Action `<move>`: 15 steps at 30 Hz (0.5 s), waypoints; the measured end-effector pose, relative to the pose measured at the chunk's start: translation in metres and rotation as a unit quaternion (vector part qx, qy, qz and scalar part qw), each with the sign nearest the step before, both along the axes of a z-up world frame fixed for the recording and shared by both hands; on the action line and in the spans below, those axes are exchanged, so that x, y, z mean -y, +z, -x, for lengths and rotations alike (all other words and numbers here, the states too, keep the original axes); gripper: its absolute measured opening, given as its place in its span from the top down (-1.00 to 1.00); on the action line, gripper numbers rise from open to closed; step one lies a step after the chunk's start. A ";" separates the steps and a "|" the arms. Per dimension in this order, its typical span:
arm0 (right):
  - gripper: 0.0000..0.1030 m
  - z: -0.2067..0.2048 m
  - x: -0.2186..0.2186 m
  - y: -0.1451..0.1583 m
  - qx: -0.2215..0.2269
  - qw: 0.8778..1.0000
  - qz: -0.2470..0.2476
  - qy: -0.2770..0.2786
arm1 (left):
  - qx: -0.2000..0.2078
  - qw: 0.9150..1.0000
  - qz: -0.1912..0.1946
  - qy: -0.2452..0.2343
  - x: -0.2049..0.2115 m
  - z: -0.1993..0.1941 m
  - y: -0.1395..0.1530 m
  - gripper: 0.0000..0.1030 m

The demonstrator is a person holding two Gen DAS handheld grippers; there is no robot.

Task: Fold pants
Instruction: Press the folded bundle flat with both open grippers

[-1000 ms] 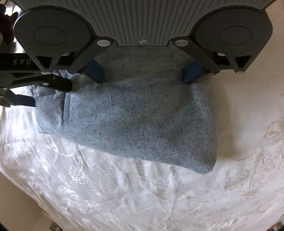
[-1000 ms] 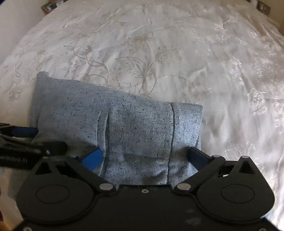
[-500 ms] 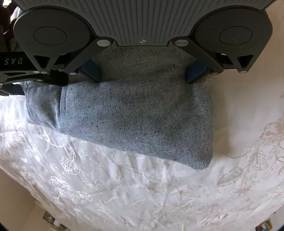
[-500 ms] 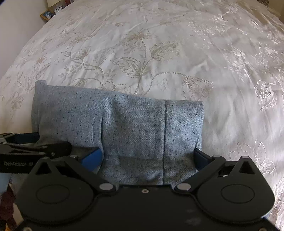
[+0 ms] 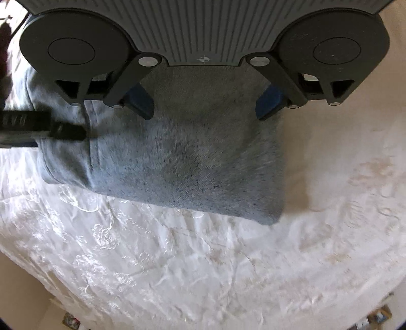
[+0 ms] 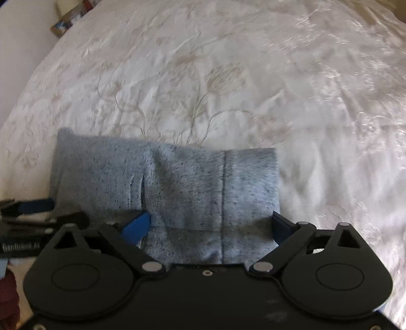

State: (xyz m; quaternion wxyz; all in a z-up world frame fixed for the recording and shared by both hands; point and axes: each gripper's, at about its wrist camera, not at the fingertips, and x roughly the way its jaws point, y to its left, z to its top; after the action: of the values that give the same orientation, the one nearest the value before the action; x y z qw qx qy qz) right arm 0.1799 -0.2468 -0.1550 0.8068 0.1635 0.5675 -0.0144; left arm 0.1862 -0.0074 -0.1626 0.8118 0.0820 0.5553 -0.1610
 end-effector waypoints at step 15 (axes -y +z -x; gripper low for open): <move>0.01 0.042 -0.013 0.044 0.057 0.998 -0.007 0.000 | -0.061 0.998 -0.009 0.032 -0.015 0.075 -0.011 -0.71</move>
State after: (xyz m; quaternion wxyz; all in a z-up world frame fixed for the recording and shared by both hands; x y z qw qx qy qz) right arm 0.1381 -0.2338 -0.1111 0.8365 0.1699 0.5210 -0.0009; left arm 0.1110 0.0073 -0.1736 0.7800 0.0618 0.6080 -0.1348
